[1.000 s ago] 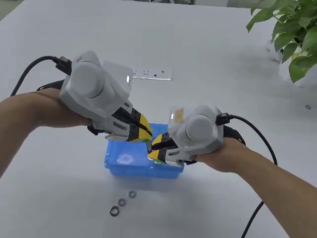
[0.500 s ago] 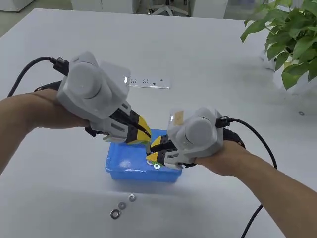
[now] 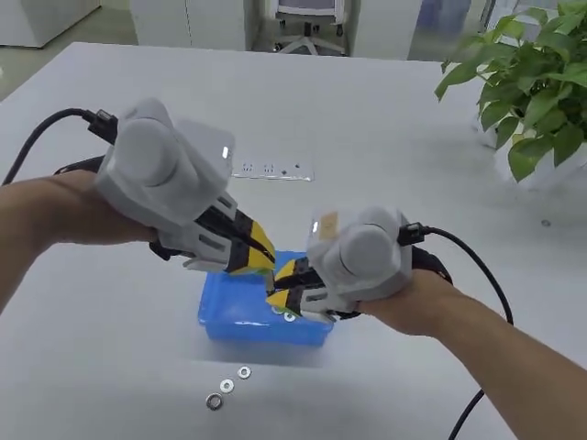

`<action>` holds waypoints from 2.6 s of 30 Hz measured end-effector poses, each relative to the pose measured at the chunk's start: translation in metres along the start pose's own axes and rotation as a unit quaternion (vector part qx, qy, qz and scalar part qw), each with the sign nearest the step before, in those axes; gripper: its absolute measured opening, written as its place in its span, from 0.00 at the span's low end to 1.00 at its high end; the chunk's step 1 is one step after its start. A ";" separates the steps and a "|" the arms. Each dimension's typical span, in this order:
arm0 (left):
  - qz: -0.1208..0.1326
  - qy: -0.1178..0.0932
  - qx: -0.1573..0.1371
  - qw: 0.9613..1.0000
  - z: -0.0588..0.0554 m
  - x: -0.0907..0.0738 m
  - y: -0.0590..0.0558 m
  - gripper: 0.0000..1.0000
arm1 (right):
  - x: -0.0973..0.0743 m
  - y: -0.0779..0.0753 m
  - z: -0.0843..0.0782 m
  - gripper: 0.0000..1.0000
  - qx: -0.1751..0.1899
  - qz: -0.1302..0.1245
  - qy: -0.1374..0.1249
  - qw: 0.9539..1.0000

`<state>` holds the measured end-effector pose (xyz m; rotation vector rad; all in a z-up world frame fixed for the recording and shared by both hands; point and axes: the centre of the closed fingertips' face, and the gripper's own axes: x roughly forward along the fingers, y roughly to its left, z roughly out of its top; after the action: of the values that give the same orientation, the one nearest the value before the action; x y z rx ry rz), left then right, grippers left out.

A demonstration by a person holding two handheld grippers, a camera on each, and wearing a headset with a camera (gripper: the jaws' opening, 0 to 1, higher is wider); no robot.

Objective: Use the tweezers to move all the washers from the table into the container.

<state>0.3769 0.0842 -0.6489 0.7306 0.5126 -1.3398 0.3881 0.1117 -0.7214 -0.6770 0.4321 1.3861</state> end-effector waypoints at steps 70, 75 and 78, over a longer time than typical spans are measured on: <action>-0.037 0.042 -0.054 0.997 -0.058 0.015 -0.066 0.06 | 0.050 0.075 -0.022 0.12 0.012 0.074 0.006 0.997; -0.040 0.042 -0.056 0.997 -0.060 0.018 -0.067 0.06 | 0.052 0.076 -0.024 0.12 0.014 0.077 0.007 0.997; -0.040 0.042 -0.057 0.997 -0.060 0.019 -0.067 0.06 | 0.052 0.076 -0.025 0.12 0.014 0.077 0.007 0.997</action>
<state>0.3189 0.1104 -0.7154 0.6810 0.6866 -1.3473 0.3239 0.1378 -0.7875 -0.6412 0.5238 1.5188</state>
